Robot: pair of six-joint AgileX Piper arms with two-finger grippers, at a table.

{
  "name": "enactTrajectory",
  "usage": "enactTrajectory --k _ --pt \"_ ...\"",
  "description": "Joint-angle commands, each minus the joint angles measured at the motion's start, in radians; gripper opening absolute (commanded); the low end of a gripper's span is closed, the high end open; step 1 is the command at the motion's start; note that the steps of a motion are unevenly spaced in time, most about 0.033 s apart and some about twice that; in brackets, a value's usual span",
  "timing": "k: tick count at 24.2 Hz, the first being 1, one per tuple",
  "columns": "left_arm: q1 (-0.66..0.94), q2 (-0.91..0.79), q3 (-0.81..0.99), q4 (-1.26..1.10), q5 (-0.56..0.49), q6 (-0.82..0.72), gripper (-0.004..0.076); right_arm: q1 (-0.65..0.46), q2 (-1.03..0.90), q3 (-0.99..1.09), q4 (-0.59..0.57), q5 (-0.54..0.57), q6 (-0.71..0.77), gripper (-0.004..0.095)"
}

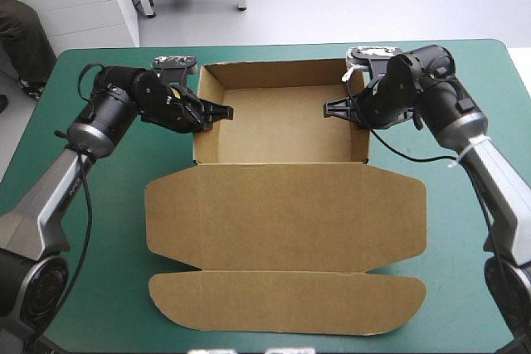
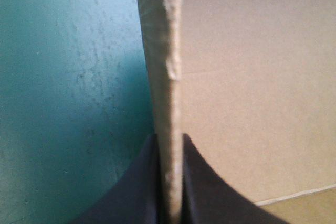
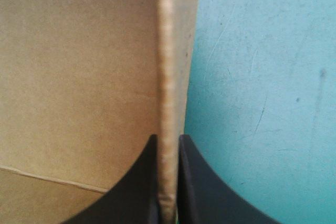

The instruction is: Fold the box

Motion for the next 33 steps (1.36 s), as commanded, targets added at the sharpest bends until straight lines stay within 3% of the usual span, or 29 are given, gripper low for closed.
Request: enactTrajectory --k 1,8,18,21,22,23,26,28,33 --pt "-0.026 0.0 -0.03 0.149 -0.014 -0.025 -0.001 -0.044 0.009 -0.032 -0.014 0.019 -0.058 -0.0001" --pt "-0.046 0.082 -0.036 0.144 -0.012 -0.077 -0.001 -0.049 0.113 -0.032 -0.01 0.014 -0.076 -0.0001" --pt "-0.046 0.148 -0.036 0.143 -0.052 -0.034 -0.0008 -0.051 0.215 -0.032 -0.01 -0.035 -0.084 0.0033" --pt "-0.046 0.165 -0.036 0.141 -0.052 -0.011 0.0024 -0.051 0.223 -0.034 0.005 -0.038 -0.15 0.0209" --pt "-0.046 0.172 -0.037 0.143 -0.052 -0.003 0.0069 -0.056 0.223 -0.034 0.003 -0.042 -0.15 0.0336" --pt "-0.046 0.176 -0.039 0.143 -0.052 -0.003 0.0116 -0.063 0.223 -0.034 0.008 -0.042 -0.15 0.0444" --pt "-0.046 0.194 -0.06 0.135 -0.052 -0.001 0.0364 -0.09 0.223 -0.034 0.038 -0.04 -0.15 0.0802" --pt "-0.046 0.206 -0.089 0.137 -0.041 -0.001 0.0489 -0.107 0.223 -0.034 0.07 -0.05 -0.15 0.087" --pt "-0.046 0.21 -0.161 0.137 -0.033 -0.001 0.0501 -0.109 0.221 -0.046 0.102 -0.071 -0.15 0.0869"
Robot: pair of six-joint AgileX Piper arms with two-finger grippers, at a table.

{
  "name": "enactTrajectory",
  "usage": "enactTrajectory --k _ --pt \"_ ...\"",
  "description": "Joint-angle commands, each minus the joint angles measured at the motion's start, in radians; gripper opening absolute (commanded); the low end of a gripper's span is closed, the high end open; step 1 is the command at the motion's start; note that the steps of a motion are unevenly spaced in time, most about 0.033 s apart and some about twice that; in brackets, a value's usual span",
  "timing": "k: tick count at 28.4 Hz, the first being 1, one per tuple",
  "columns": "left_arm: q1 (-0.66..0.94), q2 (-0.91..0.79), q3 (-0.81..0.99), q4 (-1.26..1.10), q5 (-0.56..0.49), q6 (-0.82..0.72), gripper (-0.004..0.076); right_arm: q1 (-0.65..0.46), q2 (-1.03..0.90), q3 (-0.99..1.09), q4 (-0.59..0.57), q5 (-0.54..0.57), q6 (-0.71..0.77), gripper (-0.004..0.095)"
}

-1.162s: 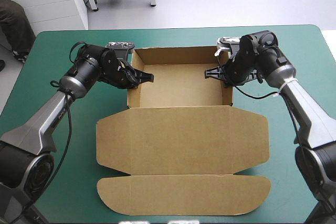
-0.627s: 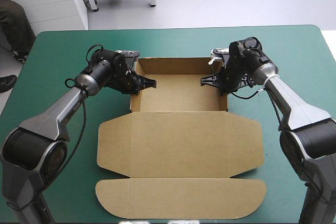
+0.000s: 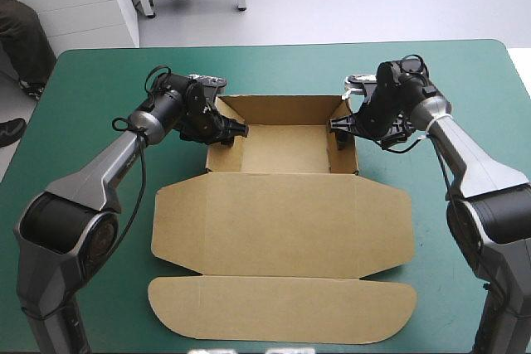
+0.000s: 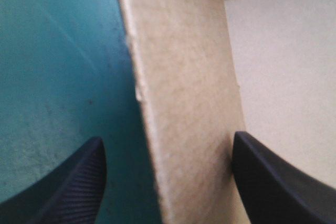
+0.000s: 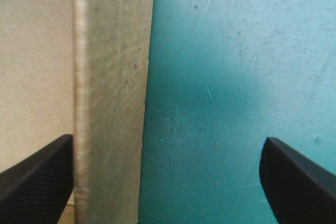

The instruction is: Fold the box

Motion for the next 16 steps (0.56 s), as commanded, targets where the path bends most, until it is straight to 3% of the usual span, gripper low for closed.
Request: enactTrajectory --k 1,10,13,16 --pt "0.001 -0.056 -0.086 0.0 -0.012 0.002 0.0501 -0.007 -0.056 -0.05 0.023 -0.029 -0.012 0.0869" --pt "0.005 -0.056 -0.294 0.06 0.158 0.018 0.0468 -0.009 -0.063 -0.284 0.008 0.082 -0.009 0.0869" --pt "0.005 -0.056 -0.365 0.06 0.235 0.063 0.0328 -0.009 -0.079 -0.314 0.003 0.082 0.011 0.0868" --pt "0.005 -0.073 -0.409 0.086 0.272 0.093 0.008 -0.009 -0.107 -0.308 0.003 0.082 0.014 0.0867"
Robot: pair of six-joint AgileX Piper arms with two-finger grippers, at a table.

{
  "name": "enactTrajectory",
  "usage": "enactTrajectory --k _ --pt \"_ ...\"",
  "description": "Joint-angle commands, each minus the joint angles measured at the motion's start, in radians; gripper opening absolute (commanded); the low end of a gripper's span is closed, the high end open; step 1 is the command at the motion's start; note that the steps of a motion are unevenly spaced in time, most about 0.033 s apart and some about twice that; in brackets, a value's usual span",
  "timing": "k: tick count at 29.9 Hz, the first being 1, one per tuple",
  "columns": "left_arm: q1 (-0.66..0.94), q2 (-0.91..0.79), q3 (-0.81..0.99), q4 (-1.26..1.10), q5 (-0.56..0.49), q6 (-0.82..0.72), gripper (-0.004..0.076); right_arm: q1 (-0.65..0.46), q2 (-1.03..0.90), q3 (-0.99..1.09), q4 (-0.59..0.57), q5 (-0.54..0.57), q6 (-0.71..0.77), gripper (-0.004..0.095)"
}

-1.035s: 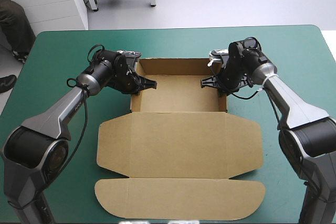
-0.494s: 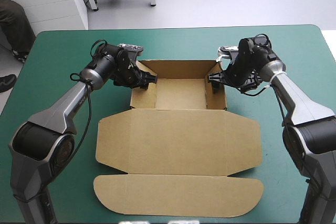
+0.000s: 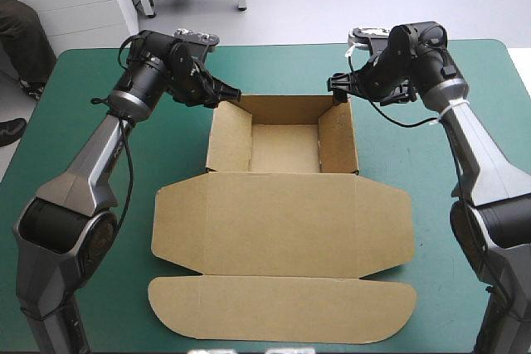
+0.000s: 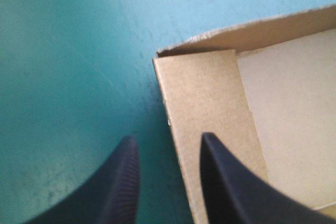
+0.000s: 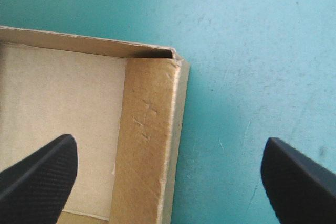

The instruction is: Fold the box

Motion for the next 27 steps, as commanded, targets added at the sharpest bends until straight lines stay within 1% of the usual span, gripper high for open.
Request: enactTrajectory --k 1,3,6,9,12,18,24,27 --pt "0.0 -0.088 -0.062 0.04 0.048 0.018 -0.0009 -0.006 -0.094 -0.025 -0.005 0.016 0.001 0.0867" --pt "0.0 -0.122 -0.051 0.049 0.048 0.015 0.0 -0.006 -0.123 -0.01 -0.005 0.016 -0.023 0.0868" --pt "0.0 -0.188 -0.044 0.052 0.048 0.015 0.0 -0.006 -0.176 0.022 -0.041 0.016 -0.036 0.0867" --pt "0.0 -0.28 -0.015 0.047 0.048 0.02 0.0 -0.006 -0.241 0.077 -0.041 0.016 -0.051 0.0867" --pt "0.0 -0.378 0.055 0.036 0.048 0.039 0.0 -0.006 -0.292 0.143 -0.043 0.016 -0.054 0.0867" --pt "0.0 -0.6 0.316 0.026 0.045 0.041 0.0 0.007 -0.308 0.198 -0.028 0.016 -0.036 0.0867" --pt "0.0 -0.845 0.62 0.002 -0.008 0.06 0.0 0.052 -0.253 0.198 0.001 -0.005 -0.028 0.0867" --pt "0.0 -0.97 0.764 -0.003 -0.051 0.021 0.0 0.057 -0.207 0.198 0.002 -0.012 -0.017 0.0867"
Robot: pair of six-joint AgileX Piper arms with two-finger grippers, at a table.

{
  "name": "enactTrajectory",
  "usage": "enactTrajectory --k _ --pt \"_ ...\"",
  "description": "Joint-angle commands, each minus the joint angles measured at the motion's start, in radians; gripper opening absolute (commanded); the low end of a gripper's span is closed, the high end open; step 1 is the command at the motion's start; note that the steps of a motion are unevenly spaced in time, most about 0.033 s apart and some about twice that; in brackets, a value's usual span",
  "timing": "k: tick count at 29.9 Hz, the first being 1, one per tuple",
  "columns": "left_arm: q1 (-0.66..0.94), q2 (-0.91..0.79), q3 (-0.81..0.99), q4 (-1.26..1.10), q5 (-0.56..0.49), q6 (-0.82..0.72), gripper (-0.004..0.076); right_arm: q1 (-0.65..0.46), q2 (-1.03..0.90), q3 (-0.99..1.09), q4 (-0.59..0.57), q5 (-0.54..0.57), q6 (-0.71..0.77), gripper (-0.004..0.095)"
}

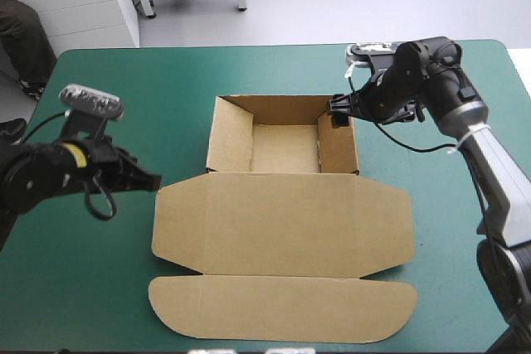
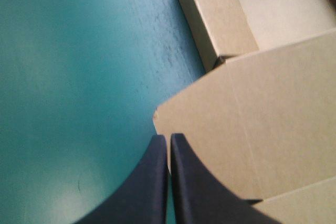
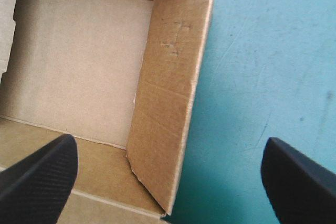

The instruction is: Fold the box

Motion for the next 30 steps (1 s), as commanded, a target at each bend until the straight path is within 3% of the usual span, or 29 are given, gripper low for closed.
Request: enactTrajectory --k 1,4,12,24,27,30 --pt "-0.001 -0.179 0.146 -0.021 -0.106 -0.047 0.0 0.001 0.01 -0.023 0.005 -0.019 0.015 0.0867" --pt "-0.001 -0.31 0.273 -0.021 -0.181 -0.042 0.0 0.001 0.06 -0.021 -0.004 -0.019 0.031 0.0867" --pt "-0.001 -0.534 0.507 -0.021 -0.218 -0.023 0.0 0.001 0.157 -0.021 0.024 -0.066 0.038 0.0867" --pt "-0.001 -0.662 0.637 0.036 -0.282 0.015 0.0 0.001 0.228 -0.021 0.046 -0.079 0.051 0.0847" --pt "-0.001 -0.681 0.655 0.036 -0.282 0.015 0.0 0.001 0.23 -0.021 0.044 -0.079 0.053 0.0783" --pt "-0.001 -0.684 0.661 0.04 -0.28 0.015 0.0 0.001 0.23 -0.021 0.042 -0.067 0.063 0.0564"
